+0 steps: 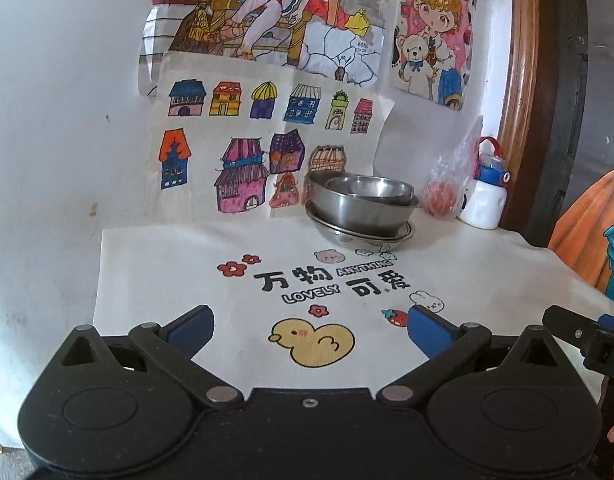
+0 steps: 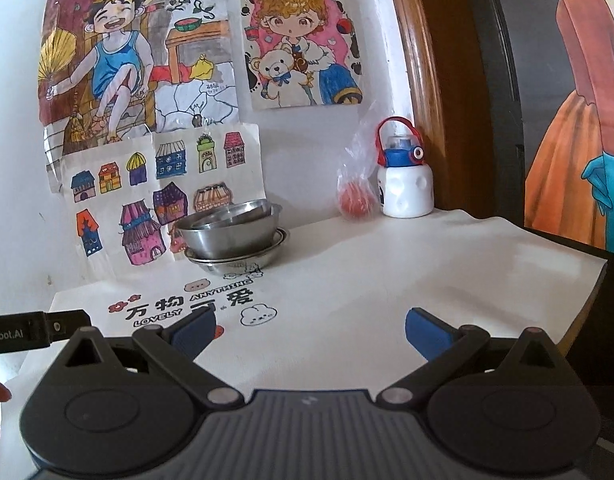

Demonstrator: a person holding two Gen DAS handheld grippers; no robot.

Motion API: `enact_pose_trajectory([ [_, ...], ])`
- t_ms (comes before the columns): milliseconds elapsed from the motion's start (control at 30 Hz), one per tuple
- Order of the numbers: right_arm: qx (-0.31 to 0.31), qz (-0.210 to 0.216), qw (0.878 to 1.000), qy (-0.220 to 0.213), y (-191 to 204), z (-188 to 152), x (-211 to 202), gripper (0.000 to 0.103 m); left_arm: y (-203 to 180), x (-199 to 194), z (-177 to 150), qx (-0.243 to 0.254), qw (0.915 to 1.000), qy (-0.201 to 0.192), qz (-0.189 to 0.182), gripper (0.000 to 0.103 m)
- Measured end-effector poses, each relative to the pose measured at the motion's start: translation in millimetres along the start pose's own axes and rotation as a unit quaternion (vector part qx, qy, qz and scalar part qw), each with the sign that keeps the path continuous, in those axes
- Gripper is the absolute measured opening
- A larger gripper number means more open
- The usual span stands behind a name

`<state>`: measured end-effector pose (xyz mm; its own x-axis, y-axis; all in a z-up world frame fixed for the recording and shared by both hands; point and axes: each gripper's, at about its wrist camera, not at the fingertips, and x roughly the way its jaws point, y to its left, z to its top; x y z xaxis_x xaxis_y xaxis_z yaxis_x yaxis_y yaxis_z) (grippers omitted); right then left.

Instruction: Organize plates and bowls

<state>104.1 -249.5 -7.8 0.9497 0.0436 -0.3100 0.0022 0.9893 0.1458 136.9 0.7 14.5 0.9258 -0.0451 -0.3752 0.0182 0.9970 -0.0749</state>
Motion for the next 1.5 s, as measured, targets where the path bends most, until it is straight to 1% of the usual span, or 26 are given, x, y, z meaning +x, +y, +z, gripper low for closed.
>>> enact_pose_trajectory([
  [500,-0.001,0.002,1.000,0.007,0.9,-2.8,0.7,0.103,0.6,1.1,-6.2,-0.003,0.9999,0.008,0.011,0.102],
  [1500,0.000,0.000,1.000,0.011,2.8,-3.3,3.6,0.103,0.7,4.6,-7.5,-0.001,0.9998,0.010,0.015,0.102],
])
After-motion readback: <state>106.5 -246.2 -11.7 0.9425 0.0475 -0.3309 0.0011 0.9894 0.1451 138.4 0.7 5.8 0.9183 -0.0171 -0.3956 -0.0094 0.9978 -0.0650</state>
